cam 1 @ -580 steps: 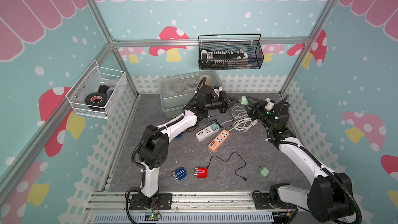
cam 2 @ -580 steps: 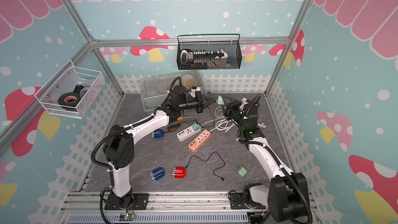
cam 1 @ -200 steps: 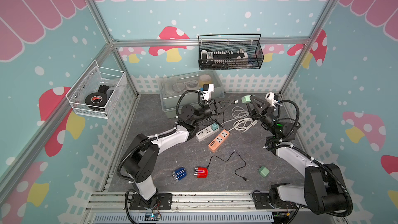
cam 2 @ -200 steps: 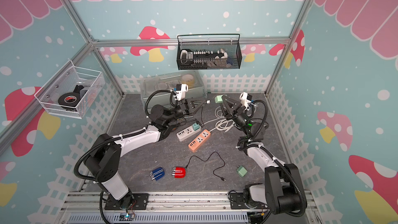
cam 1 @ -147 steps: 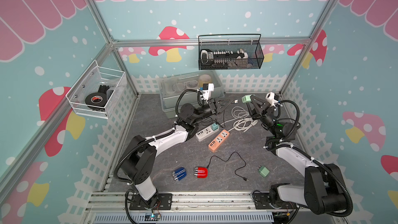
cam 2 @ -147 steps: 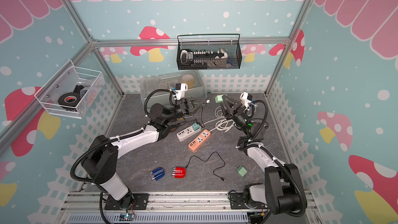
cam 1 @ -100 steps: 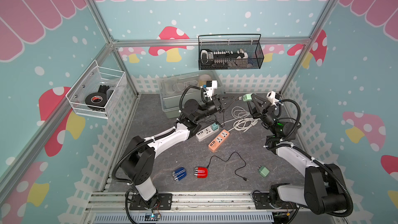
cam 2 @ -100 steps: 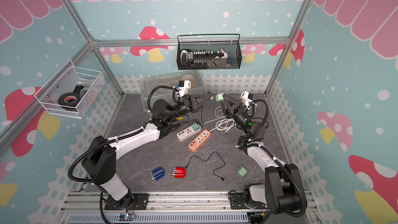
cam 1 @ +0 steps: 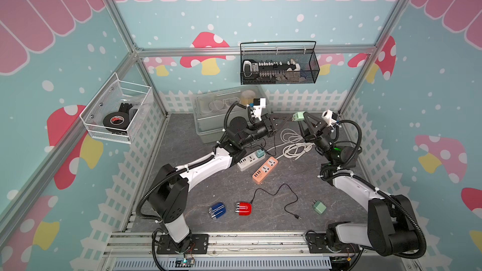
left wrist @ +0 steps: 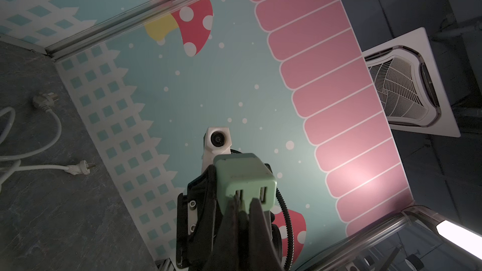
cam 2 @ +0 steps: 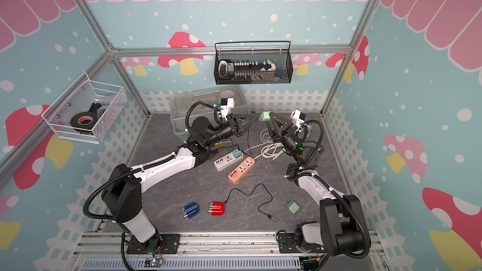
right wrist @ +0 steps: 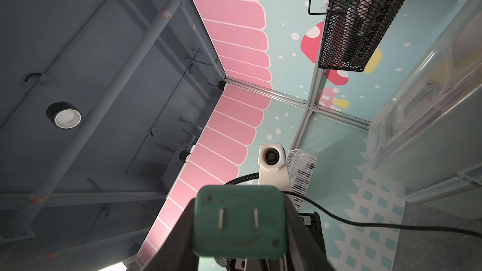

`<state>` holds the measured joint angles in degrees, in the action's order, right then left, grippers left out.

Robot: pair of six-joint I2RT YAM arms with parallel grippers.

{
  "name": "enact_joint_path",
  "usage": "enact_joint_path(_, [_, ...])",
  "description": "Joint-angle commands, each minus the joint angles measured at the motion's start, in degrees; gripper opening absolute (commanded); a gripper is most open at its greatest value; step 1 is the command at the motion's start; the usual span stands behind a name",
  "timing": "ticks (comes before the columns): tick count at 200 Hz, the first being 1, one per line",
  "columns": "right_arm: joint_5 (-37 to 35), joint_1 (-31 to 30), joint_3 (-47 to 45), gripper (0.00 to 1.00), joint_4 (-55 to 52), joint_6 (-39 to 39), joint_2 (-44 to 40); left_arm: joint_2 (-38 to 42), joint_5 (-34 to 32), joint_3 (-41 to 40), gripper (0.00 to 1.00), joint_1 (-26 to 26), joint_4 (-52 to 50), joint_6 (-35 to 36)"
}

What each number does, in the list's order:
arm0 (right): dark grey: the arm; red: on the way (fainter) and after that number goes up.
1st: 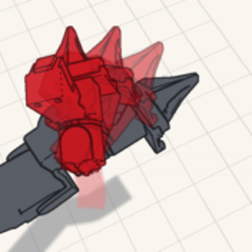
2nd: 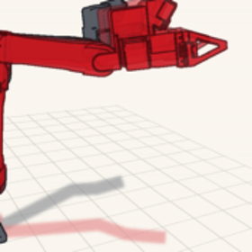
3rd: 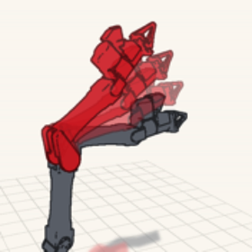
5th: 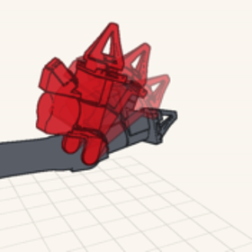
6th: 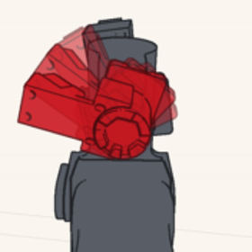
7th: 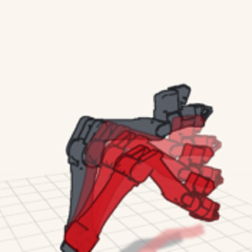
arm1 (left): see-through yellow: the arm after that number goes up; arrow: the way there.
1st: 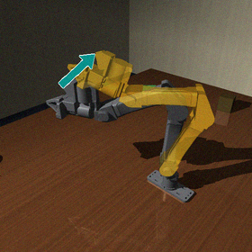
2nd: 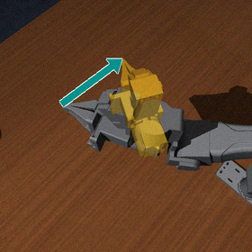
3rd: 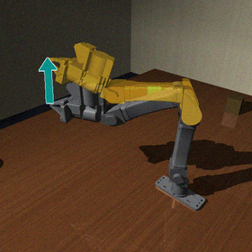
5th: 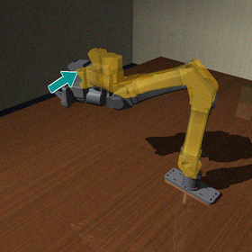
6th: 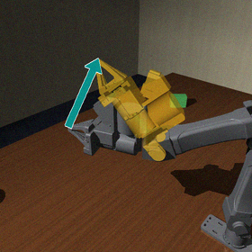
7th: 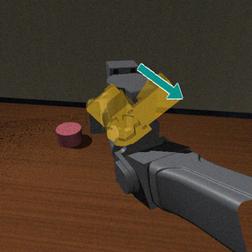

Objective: Charge the electric shaver
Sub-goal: Insert the charging cable into the plug.

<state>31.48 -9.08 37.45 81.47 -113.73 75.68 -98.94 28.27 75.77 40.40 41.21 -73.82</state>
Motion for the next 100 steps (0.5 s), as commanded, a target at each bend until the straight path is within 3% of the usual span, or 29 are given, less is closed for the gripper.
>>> enact_joint_path(1, [0.98,-0.76,-0.34,0.00,3.88,-1.81,-0.55,-1.07,-1.11,1.93,0.00,-0.39,-2.00,2.45])
enact_joint_path(77, [1.71,-0.81,0.44,0.00,3.22,-2.13,-0.17,-1.79,-0.59,1.91,0.00,-0.76,-4.33,2.70])
enact_joint_path(100, [2.43,-0.85,-0.16,0.00,-2.44,0.66,-2.02,-1.79,-1.40,2.52,0.00,-0.58,-6.29,3.13])
